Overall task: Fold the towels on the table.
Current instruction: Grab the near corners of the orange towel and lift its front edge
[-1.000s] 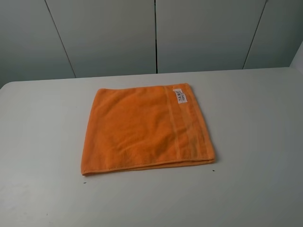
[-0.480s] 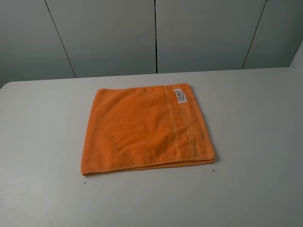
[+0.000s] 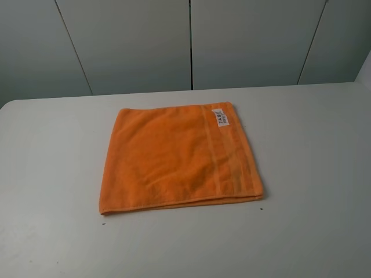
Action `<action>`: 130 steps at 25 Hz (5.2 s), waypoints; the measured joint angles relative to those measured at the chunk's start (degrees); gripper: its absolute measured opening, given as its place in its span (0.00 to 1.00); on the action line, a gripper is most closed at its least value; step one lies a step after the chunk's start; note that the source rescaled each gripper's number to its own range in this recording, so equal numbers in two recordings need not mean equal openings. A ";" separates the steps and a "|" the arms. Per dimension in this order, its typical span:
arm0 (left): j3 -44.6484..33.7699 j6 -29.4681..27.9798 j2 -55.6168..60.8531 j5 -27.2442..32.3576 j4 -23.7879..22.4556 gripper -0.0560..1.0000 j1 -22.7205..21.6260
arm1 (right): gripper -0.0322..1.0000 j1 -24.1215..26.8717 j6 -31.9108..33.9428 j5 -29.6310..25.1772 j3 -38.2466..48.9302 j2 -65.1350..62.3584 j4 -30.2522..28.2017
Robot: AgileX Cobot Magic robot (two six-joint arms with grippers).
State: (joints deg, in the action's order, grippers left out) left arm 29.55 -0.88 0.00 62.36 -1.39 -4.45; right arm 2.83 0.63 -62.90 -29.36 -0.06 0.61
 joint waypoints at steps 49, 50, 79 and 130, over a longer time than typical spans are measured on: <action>27.23 56.18 -96.02 -10.26 2.84 1.00 27.56 | 1.00 -35.32 -56.55 22.09 -14.26 93.90 3.12; 27.23 56.35 -96.31 -10.78 3.37 1.00 27.56 | 1.00 -35.32 -58.77 23.15 -14.26 94.00 4.19; 22.10 60.92 -98.87 -20.56 11.92 1.00 27.80 | 1.00 -34.60 -69.19 29.12 -18.07 108.60 7.29; 11.22 40.94 -98.87 -36.28 2.60 1.00 39.26 | 1.00 -34.06 -70.21 31.21 -19.00 110.48 5.54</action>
State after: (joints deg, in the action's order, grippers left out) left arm 40.76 40.07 -98.87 26.07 1.21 34.81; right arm -31.23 -69.58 -31.69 -48.36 110.42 6.15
